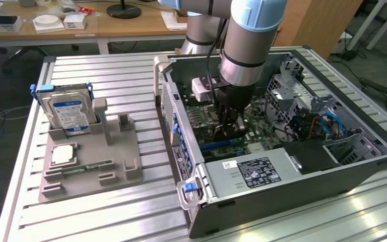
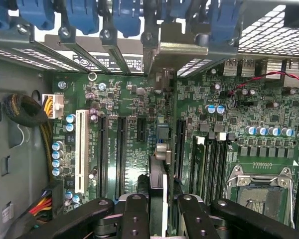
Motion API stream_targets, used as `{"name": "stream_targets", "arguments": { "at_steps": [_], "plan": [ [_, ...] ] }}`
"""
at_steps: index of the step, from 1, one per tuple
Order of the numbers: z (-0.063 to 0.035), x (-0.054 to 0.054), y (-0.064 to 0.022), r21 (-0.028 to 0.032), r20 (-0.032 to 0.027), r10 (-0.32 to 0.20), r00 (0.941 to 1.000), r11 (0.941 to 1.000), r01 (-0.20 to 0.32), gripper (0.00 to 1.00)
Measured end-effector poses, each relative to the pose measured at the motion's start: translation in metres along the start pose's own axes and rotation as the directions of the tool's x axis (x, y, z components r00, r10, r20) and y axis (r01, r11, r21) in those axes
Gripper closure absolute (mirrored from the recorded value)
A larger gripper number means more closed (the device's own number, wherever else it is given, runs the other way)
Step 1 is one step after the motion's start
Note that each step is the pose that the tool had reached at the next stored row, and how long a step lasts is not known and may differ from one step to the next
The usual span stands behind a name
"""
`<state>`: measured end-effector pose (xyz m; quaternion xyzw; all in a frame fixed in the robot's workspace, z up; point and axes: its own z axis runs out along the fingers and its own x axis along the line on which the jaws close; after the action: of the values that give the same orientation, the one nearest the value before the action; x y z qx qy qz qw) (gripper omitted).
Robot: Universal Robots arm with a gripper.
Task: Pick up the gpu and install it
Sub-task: 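Insert the gpu into the slot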
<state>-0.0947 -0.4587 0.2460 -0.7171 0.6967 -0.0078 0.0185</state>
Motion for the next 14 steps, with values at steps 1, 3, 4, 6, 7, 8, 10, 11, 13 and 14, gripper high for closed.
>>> {"name": "stream_targets", "arguments": {
  "at_steps": [1,3,4,6,7,8,10,11,13,14],
  "plan": [
    [0.0002,-0.0002,0.0001,0.0,0.0,0.0,1.0,1.0,0.0,0.73],
    [0.0008,-0.0005,0.0003,0.0,0.0,0.0,1.0,1.0,0.0,0.73],
    [0.0011,-0.0006,0.0011,0.0,-0.0001,0.0,1.0,1.0,0.0,0.73],
    [0.0016,-0.0008,0.003,0.0,-0.0001,0.0,1.0,1.0,0.0,0.73],
    [0.002,-0.0009,0.0036,0.0,0.0,0.0,1.0,1.0,0.0,0.73],
    [0.0023,-0.0009,0.0037,0.0,0.0,0.0,1.0,1.0,0.0,0.73],
    [0.0031,-0.0009,0.0037,0.0001,0.0001,0.0,1.0,1.0,0.0,0.73],
    [0.0037,-0.0009,0.0037,0.0001,0.0001,0.0,1.0,1.0,0.0,0.73],
    [0.0046,-0.0009,0.0038,0.0001,0.0,0.0,1.0,1.0,0.0,0.73],
    [0.0052,-0.0009,0.0038,0.0,0.0,0.0,1.0,1.0,0.0,0.73]
  ]
}}
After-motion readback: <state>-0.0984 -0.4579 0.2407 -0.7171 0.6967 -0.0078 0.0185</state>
